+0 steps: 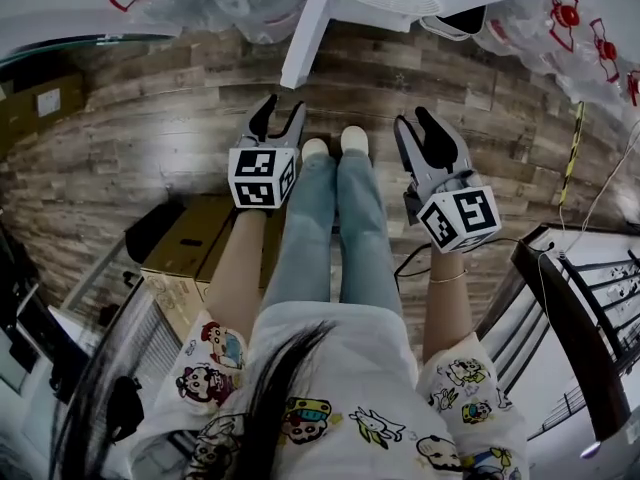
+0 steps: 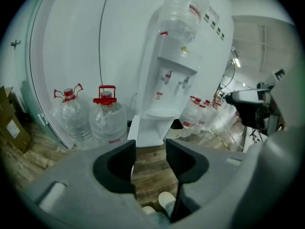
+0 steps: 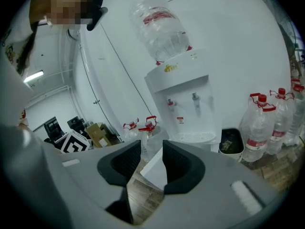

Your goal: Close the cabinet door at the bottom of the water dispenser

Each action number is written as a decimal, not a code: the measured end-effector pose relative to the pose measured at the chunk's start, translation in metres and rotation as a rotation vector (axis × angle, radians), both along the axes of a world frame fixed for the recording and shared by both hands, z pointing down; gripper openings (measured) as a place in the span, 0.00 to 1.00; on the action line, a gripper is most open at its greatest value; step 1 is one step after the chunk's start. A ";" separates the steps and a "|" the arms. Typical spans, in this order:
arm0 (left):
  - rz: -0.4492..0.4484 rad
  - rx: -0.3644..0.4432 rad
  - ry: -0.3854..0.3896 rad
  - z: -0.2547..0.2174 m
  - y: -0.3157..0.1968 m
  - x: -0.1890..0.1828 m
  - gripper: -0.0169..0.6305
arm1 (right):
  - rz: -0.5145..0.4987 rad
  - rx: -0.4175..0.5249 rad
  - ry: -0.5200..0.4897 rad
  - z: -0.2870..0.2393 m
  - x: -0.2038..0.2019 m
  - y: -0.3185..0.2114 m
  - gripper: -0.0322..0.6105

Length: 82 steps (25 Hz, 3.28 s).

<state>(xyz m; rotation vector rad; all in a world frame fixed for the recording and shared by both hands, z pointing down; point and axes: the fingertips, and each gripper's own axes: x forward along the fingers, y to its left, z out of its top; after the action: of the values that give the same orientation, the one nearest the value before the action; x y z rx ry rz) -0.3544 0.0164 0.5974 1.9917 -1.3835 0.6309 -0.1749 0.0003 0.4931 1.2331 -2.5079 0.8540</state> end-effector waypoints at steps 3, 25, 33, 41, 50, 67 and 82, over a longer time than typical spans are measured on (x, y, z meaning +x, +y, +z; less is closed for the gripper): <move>0.008 -0.046 -0.021 0.030 -0.001 0.001 0.33 | -0.001 -0.025 -0.001 0.021 -0.001 0.000 0.27; 0.071 -0.271 -0.153 0.181 -0.014 -0.023 0.38 | -0.006 -0.167 0.037 0.131 -0.019 -0.003 0.20; 0.094 -0.319 -0.192 0.203 -0.026 -0.029 0.42 | 0.001 -0.182 0.051 0.143 -0.027 0.002 0.06; 0.111 -0.336 -0.237 0.213 -0.022 -0.030 0.29 | 0.053 -0.178 0.056 0.144 -0.021 0.003 0.06; 0.103 -0.367 -0.230 0.212 -0.019 -0.021 0.28 | 0.111 -0.186 0.058 0.143 -0.018 0.015 0.06; -0.126 -0.417 -0.196 0.211 -0.012 0.052 0.28 | 0.062 -0.194 0.072 0.146 0.082 -0.003 0.06; -0.392 -0.463 -0.154 0.207 -0.028 0.128 0.28 | 0.108 -0.230 0.024 0.150 0.189 -0.009 0.06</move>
<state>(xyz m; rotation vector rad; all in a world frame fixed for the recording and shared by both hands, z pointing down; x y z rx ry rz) -0.2261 -0.0117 0.8048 1.2898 -1.5004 0.8403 0.0138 -0.0084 0.6428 1.2998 -2.2651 1.1111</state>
